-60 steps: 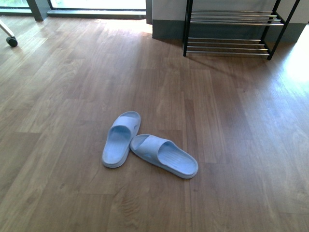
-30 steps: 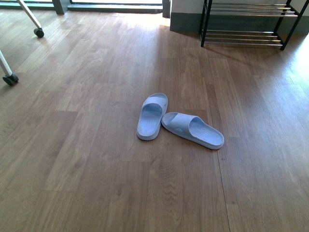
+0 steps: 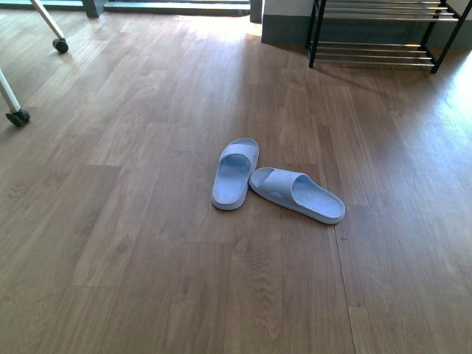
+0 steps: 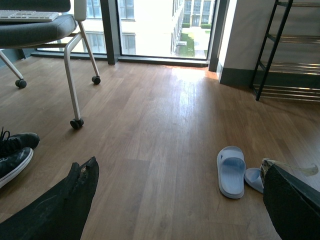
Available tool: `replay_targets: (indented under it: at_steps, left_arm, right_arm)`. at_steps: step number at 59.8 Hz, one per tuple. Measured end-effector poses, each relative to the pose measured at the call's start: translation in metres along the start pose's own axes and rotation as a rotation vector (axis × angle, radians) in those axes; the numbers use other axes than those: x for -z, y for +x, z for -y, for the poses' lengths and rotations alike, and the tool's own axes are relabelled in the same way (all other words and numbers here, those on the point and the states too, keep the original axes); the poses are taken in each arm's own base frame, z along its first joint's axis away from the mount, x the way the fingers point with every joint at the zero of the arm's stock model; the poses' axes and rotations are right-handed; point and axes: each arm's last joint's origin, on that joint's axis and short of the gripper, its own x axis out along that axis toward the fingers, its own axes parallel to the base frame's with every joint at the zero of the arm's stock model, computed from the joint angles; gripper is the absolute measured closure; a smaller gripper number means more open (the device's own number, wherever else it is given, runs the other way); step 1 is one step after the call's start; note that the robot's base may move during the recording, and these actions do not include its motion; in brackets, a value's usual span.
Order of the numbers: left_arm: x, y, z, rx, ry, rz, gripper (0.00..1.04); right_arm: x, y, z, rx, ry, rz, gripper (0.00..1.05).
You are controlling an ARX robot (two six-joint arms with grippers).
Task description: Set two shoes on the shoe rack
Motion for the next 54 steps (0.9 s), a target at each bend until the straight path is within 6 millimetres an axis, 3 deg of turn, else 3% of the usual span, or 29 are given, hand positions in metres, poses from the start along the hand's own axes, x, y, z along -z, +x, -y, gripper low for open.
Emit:
replay_targets:
  at_steps: [54]
  left_arm:
    - [0.0000,0.0000,0.0000,0.001,0.000,0.000,0.09]
  right_arm:
    - [0.0000,0.0000,0.0000,0.000,0.000,0.000,0.09]
